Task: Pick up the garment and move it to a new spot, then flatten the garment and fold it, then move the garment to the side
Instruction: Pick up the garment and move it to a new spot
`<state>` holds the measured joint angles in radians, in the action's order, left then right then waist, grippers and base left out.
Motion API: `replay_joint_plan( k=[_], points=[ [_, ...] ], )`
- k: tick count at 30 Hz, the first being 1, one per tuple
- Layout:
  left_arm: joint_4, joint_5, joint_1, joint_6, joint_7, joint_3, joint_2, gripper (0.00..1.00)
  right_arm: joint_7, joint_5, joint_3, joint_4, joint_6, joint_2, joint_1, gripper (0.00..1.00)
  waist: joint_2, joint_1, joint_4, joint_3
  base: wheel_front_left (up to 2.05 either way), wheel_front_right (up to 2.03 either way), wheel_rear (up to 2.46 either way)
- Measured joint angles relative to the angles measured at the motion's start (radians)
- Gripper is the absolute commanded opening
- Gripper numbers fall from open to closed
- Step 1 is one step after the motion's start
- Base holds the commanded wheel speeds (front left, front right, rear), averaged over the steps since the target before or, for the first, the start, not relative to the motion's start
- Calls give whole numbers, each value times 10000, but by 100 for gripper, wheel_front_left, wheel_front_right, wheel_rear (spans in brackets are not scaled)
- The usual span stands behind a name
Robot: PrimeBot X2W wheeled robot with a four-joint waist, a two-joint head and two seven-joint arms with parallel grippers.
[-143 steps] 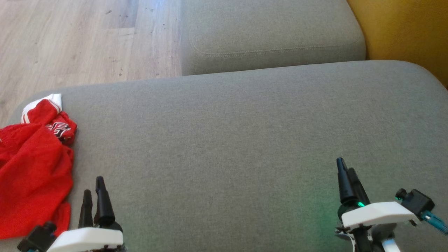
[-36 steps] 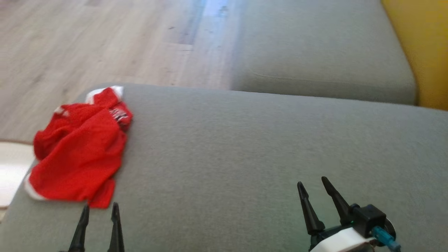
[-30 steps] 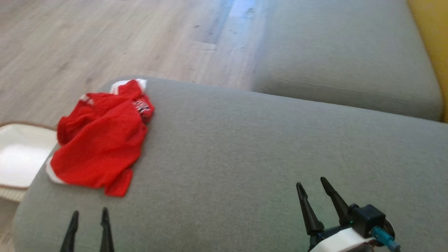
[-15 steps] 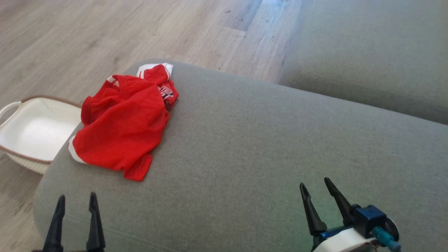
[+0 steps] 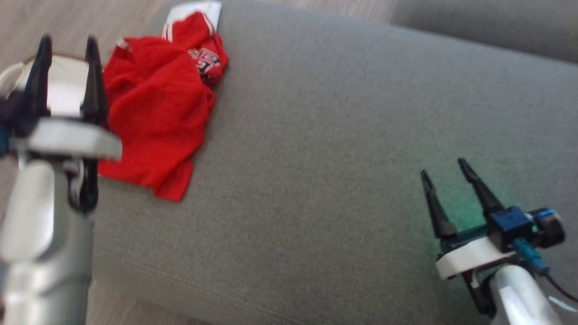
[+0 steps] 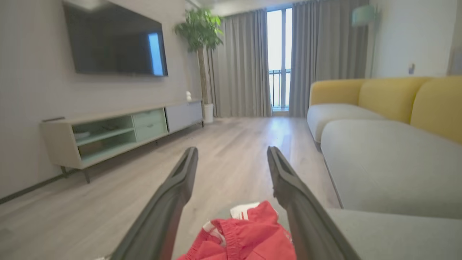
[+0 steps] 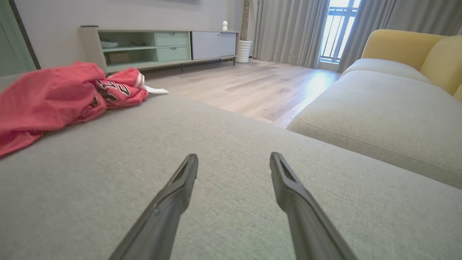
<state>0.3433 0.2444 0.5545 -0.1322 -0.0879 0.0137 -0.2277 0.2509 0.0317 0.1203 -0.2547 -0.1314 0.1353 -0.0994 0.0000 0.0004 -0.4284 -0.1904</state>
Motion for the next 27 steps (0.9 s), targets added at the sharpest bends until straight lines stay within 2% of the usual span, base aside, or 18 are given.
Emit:
replay_joint_plan(
  k=[5,8,13,19,26,27],
  points=[
    [2819,629,2732,-2,1559,215,-151,100,0,115,-42,328,0,662,-353,100,0,0,4,-1069,0,0,0],
    [4337,640,4083,8,2372,199,-391,100,2,182,-138,577,0,882,-693,100,0,0,92,-1627,0,0,0],
    [6404,982,5009,12,3294,94,-577,100,4,226,-278,819,0,1053,-746,100,0,-3,473,-2283,0,0,0],
    [7614,1198,5458,0,3413,159,-777,100,105,228,-667,1469,0,1313,-827,100,0,-4,913,-3046,0,0,0],
    [8356,1377,5911,0,3172,391,-702,100,174,307,-872,2109,-2,1388,-849,100,0,-5,1002,-3757,0,0,0],
    [8418,1417,5917,0,3055,504,-698,93,219,314,-872,2161,-2,1388,-852,100,0,-5,993,-3830,0,0,0]
  ],
)
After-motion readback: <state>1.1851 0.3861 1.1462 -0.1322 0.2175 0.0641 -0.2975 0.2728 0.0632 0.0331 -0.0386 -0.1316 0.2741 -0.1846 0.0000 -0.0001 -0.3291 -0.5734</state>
